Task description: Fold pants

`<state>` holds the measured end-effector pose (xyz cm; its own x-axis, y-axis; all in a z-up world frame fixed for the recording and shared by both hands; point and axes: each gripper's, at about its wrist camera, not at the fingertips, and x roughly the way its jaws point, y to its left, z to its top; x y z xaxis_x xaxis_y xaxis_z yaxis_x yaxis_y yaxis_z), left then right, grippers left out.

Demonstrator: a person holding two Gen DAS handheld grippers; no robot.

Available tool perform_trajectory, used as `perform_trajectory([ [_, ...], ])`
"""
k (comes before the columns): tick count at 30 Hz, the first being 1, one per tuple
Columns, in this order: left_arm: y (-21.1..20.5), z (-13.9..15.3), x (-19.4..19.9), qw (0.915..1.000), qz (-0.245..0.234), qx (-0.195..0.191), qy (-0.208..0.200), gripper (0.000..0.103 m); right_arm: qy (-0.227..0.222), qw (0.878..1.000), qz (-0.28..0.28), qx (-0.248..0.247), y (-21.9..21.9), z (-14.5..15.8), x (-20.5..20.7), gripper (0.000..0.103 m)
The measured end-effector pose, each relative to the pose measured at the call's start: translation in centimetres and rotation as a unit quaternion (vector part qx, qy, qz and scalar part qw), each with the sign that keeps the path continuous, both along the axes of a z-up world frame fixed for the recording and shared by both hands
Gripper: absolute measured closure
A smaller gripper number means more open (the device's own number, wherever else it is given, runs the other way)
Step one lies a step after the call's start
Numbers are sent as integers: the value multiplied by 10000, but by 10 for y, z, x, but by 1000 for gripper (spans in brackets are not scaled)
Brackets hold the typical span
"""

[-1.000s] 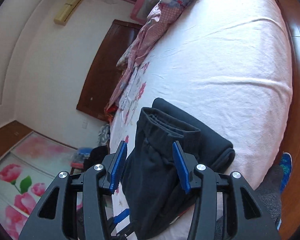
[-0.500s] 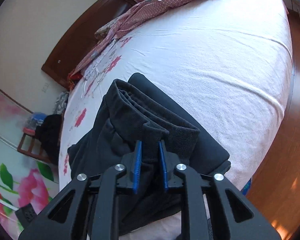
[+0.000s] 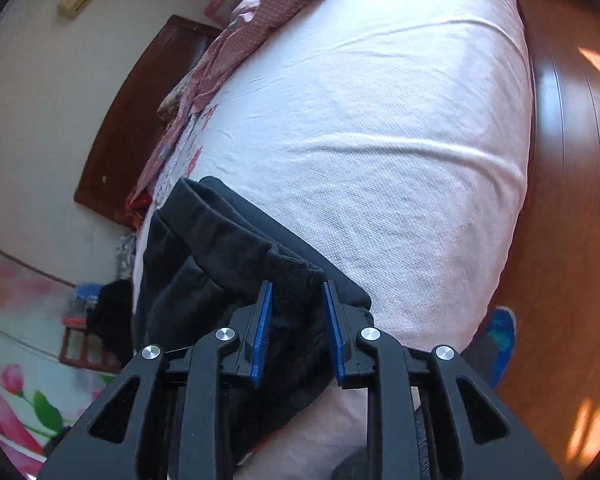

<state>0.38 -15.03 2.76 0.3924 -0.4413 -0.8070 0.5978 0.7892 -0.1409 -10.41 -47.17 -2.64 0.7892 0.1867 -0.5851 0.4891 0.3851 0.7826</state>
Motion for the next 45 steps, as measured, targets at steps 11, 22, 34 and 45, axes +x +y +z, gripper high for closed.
perform_trajectory([
  [11, -15, 17, -24, 9975, -226, -262, -615, 2, -1476, 9840, 739, -664, 32, 107, 36, 62],
  [22, -62, -8, -42, 9945, -845, 22, -614, 2, -896, 9916, 933, -20, -1, 15, 123, 103],
  [34, -16, 53, -27, 9755, -934, 178, -1983, 2, -1315, 9880, 812, 20, 0, 68, 53, 64],
  [45, -44, -1, 133, 9847, -270, 1104, -1318, 2, -616, 9914, 874, 755, 7, -9, 6, 103],
])
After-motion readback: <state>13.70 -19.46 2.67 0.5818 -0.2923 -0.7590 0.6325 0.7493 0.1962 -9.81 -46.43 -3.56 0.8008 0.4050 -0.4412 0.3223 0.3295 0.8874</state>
